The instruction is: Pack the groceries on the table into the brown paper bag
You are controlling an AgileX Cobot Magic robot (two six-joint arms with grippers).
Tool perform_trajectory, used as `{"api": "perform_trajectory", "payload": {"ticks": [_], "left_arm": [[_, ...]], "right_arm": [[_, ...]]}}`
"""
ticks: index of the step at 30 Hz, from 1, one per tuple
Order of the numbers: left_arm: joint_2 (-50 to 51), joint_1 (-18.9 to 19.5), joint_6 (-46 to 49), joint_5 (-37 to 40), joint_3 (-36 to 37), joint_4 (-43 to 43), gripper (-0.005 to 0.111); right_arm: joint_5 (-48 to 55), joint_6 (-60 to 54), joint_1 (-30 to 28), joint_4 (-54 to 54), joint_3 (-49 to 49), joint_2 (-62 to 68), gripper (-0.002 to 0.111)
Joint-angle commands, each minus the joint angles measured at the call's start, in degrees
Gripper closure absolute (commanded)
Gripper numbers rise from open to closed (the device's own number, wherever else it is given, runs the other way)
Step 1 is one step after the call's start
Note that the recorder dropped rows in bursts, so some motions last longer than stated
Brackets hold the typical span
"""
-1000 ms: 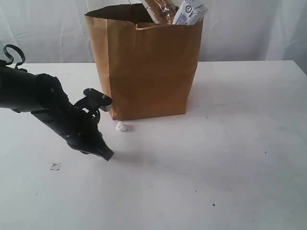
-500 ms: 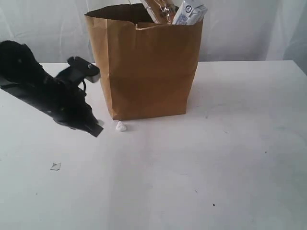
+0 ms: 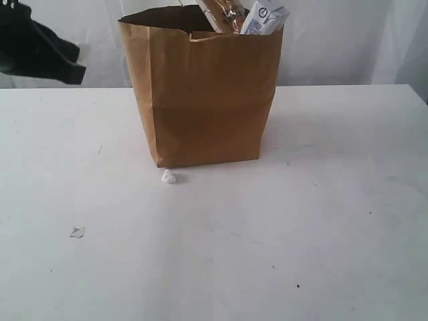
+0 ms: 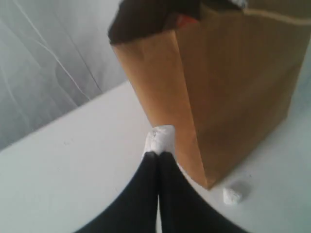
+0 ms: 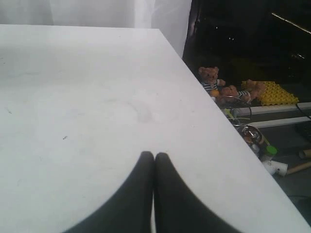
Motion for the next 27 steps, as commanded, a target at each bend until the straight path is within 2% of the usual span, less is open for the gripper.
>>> {"api": "perform_trajectory", "payload": {"ticks": [1,4,8,13,16,20,22,27], "left_arm": [[-1.55,-0.09,-1.13,-9.2,-0.04,-0.83,0.107],[-0.88,-0.22,-3.84,-15.07,-0.04,-0.81,0.107],[1.37,-0.63,-8.39,-17.94,-0.79,1.24,0.107],[4.22,-2.66,-17.99,-23.36,-1.73,14.83,0.107],[6.18,-2.66,-32.42,-29.6,-1.73,24.54,0.107],[9.25,-0.15,-58.03,-40.57,-1.73,44.36,0.107],[10.74,2.0,-68.78,-47.68,-1.73,50.95,0.107],[14.35,8.66,-77.53,-59.5,-1.73,55.83,0.107]], "right_arm": [[-0.55,-0.27,-0.33,-0.5,0.14,-0.3,0.108],[-0.55,-0.27,-0.33,-0.5,0.14,-0.3,0.108],[-0.55,-0.27,-0.33,-0.5,0.14,-0.3,0.108],[-0.55,-0.27,-0.33,-0.5,0.14,-0.3,0.108],[-0.55,-0.27,-0.33,-0.5,0.14,-0.3,0.108],[-0.55,-0.27,-0.33,-0.5,0.14,-0.3,0.108],[-0.55,-0.27,-0.33,-0.5,0.14,-0.3,0.108],[-0.55,-0.27,-0.33,-0.5,0.14,-0.3,0.108]]}}
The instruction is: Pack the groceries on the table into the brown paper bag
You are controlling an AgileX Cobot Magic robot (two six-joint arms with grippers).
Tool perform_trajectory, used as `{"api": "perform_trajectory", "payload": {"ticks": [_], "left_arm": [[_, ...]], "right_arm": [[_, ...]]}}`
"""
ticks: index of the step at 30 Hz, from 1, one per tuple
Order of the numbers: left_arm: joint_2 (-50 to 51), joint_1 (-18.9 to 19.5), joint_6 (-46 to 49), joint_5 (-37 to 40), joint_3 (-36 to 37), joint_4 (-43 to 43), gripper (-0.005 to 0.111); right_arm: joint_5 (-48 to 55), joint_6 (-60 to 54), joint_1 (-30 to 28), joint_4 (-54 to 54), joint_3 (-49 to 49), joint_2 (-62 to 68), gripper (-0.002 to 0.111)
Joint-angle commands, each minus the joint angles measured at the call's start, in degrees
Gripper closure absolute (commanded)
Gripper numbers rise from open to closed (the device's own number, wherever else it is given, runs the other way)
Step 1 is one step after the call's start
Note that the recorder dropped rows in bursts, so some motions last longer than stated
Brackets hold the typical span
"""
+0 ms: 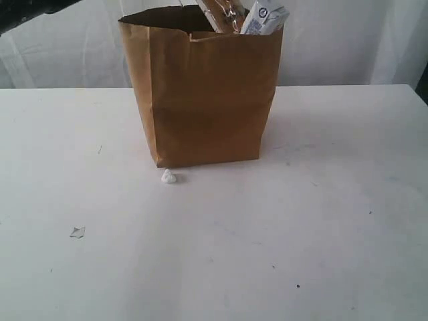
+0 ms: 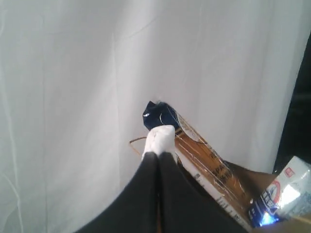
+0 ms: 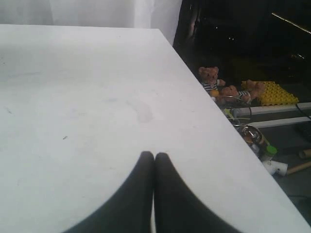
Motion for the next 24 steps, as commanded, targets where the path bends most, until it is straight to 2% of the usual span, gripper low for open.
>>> {"api": "perform_trajectory", "payload": {"ticks": [1,4,9,16,21,24], "left_arm": [[3.33,5.6,-10.2,-12.99,-0.5,5.56,0.107],[7.28,6.88,-15.17,-20.77,-2.73,11.97,0.107],[12.79,5.44,-20.61,-20.97,-11.22,22.71,0.107],[18.36,3.45,-20.88,-16.56,-20.53,27.38,0.107],[21.18,2.92,-20.57,-16.32,-21.79,28.64,0.107],[22.73,2.54,-16.49,-15.99,-21.79,28.92,0.107]], "right_arm": [[-0.55,-0.27,-0.33,-0.5,0.14,-0.3,0.108],[-0.55,-0.27,-0.33,-0.5,0.14,-0.3,0.108],[-0.55,-0.27,-0.33,-0.5,0.14,-0.3,0.108],[-0.55,-0.27,-0.33,-0.5,0.14,-0.3,0.108],[-0.55,-0.27,-0.33,-0.5,0.14,-0.3,0.108],[-0.55,-0.27,-0.33,-0.5,0.14,-0.3,0.108]]}}
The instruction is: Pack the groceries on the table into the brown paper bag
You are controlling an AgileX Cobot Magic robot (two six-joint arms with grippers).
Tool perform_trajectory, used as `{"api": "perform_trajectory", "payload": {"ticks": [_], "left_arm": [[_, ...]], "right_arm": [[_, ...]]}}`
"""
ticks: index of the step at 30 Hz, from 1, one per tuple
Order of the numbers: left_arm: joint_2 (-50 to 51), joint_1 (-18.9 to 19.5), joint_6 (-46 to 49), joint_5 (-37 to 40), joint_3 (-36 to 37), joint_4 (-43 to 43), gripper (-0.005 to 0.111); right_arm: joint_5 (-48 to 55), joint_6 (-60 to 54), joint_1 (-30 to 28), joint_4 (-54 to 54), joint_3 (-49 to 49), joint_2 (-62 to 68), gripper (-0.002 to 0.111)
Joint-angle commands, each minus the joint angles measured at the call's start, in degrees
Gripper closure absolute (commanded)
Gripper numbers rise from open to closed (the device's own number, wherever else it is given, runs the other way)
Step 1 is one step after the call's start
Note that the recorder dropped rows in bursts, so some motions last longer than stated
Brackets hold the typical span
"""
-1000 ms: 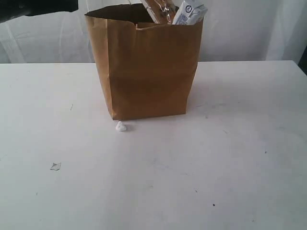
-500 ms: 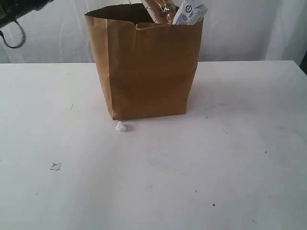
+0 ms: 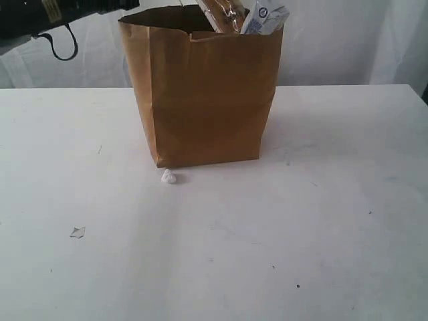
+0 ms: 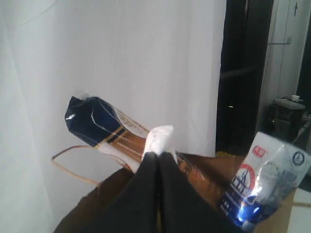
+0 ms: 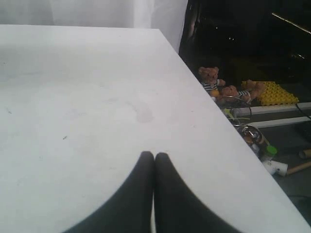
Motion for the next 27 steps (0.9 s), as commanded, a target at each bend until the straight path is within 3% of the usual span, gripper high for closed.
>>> {"api": "perform_trajectory", "payload": {"ticks": [1,4,7,13,16,24,27], "left_arm": [[2.25,-0.67,5.15,0.07,-0.49,1.32,0.107],[3.8,-0.67,6.98,-0.36,-0.49,1.47,0.106],[4.9,-0.67,6.98,-0.12,-0.49,1.63,0.096],[5.53,-0.67,6.71,0.08,-0.49,2.69,0.054],[5.53,-0.67,5.28,0.08,-0.49,3.69,0.039],[5.3,-0.67,3.06,-1.15,-0.49,3.69,0.037],[3.52,1.15,3.06,-2.47,-0.49,3.94,0.037]], "right_arm": [[-0.55,-0.27,-0.33,-0.5,0.14,-0.3,0.108],[-0.55,-0.27,-0.33,-0.5,0.14,-0.3,0.108],[-0.55,-0.27,-0.33,-0.5,0.14,-0.3,0.108],[-0.55,-0.27,-0.33,-0.5,0.14,-0.3,0.108],[-0.55,-0.27,-0.33,-0.5,0.14,-0.3,0.108],[-0.55,-0.27,-0.33,-0.5,0.14,-0.3,0.108],[-0.55,-0.27,-0.33,-0.5,0.14,-0.3,0.108]]}}
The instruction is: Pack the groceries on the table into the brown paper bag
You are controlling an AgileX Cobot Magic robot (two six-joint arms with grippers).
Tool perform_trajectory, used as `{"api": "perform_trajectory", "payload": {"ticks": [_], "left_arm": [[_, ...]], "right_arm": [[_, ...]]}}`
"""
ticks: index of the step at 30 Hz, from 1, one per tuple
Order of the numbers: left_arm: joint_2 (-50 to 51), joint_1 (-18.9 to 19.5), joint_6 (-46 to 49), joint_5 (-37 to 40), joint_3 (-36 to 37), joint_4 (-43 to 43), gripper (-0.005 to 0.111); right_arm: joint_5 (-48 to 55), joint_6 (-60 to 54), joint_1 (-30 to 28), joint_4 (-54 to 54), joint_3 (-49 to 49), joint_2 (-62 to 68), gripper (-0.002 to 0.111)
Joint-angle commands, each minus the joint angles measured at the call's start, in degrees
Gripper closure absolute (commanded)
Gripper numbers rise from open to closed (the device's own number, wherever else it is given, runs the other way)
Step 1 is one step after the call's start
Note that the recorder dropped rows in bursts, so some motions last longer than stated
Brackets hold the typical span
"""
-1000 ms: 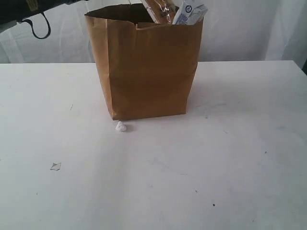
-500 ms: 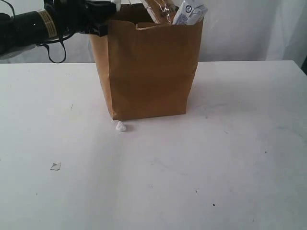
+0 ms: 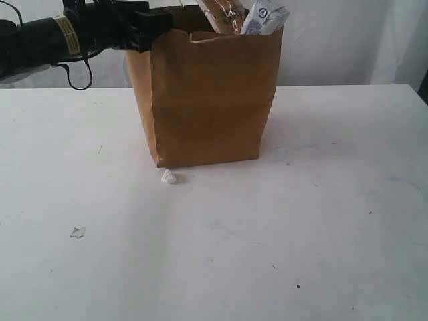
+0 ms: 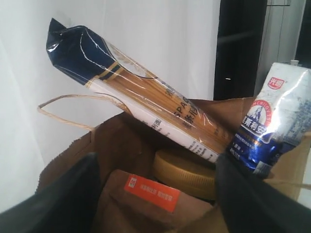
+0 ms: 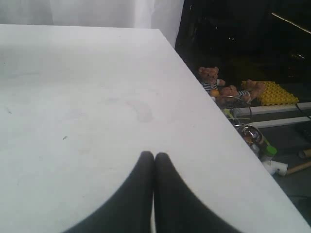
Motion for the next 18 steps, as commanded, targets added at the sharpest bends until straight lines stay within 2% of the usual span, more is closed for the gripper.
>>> {"api": "perform_trajectory", "payload": {"ticks": [1,5,6,8,10,11,14,18], "left_arm": [[-2.94,2.13,-0.76,-2.16,-0.32,1.25,0.037],[-7.37,9.16,-0.78,-2.16,-0.32,1.53,0.038],[-9.1,12.23,-4.09,-1.92,-0.32,3.61,0.045],[-11.47,16.17,-15.29,0.43,-0.32,11.86,0.068],[-13.05,18.79,-28.1,2.45,-0.32,27.17,0.1],[-13.35,19.1,-31.26,2.3,-0.32,33.86,0.107],[-13.35,18.37,-34.46,2.65,4.57,33.86,0.107],[-13.35,15.31,-39.2,9.14,12.5,33.86,0.107]], "right_arm": [[-0.55,-0.27,-0.33,-0.5,0.14,-0.3,0.108],[-0.55,-0.27,-0.33,-0.5,0.14,-0.3,0.108],[-0.55,-0.27,-0.33,-0.5,0.14,-0.3,0.108],[-0.55,-0.27,-0.33,-0.5,0.14,-0.3,0.108],[-0.55,-0.27,-0.33,-0.5,0.14,-0.3,0.108],[-0.55,-0.27,-0.33,-0.5,0.14,-0.3,0.108],[-0.55,-0.27,-0.33,-0.5,0.14,-0.3,0.108],[-0.55,-0.27,-0.33,-0.5,0.14,-0.3,0.108]]}}
